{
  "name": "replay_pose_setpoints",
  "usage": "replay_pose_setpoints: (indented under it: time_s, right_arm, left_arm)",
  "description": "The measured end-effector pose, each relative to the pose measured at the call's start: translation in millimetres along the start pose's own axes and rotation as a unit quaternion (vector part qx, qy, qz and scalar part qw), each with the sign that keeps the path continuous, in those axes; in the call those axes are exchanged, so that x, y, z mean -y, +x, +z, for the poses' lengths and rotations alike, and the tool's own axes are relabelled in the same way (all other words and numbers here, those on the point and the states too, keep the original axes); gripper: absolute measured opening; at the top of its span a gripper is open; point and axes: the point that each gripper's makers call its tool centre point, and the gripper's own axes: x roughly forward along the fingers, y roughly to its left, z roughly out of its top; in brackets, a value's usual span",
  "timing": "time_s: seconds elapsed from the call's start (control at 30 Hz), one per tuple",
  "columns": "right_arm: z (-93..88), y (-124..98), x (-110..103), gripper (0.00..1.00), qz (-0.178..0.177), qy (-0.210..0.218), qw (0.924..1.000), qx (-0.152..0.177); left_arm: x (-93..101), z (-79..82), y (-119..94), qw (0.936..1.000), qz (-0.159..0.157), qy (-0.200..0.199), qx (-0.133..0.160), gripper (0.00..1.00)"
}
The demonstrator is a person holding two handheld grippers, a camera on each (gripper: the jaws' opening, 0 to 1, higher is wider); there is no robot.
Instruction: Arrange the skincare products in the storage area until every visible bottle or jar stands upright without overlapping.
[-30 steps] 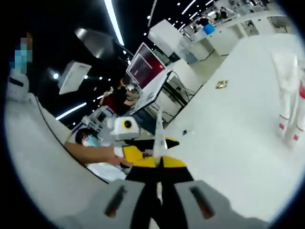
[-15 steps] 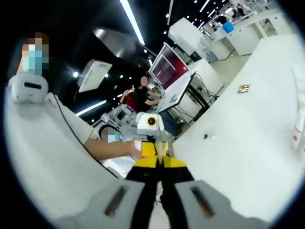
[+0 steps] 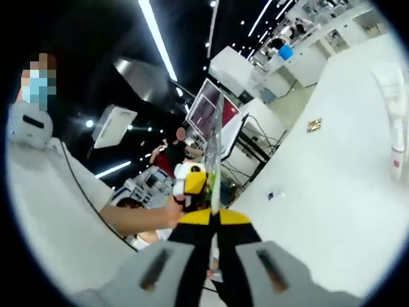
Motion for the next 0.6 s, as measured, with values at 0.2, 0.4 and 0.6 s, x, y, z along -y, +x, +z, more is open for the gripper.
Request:
replay_pose_setpoints:
  time_s: [0.2, 0.4, 0.6]
  right_arm:
    - [15.1, -2.6, -2.5, 0.02, 0.010, 0.018, 0.9989, 0.042]
    - [23.1, -4.2, 6.6, 0.02, 0.003, 0.034, 0.9978, 0.057]
    - [19.3, 0.0, 36.4, 0.08, -0.059, 0.083, 0.9921, 0.072]
  left_arm:
    - [3.2, -5.0, -1.7, 1.0000, -0.001, 0.004, -0.006, 0.21]
    - [-8.6, -13.5, -8.8, 0.9989, 0.026, 0.016, -0.035, 0.02]
    - [-32.6, -1.8, -5.6, 0.9956, 0.087, 0.026, -0.026, 0.01]
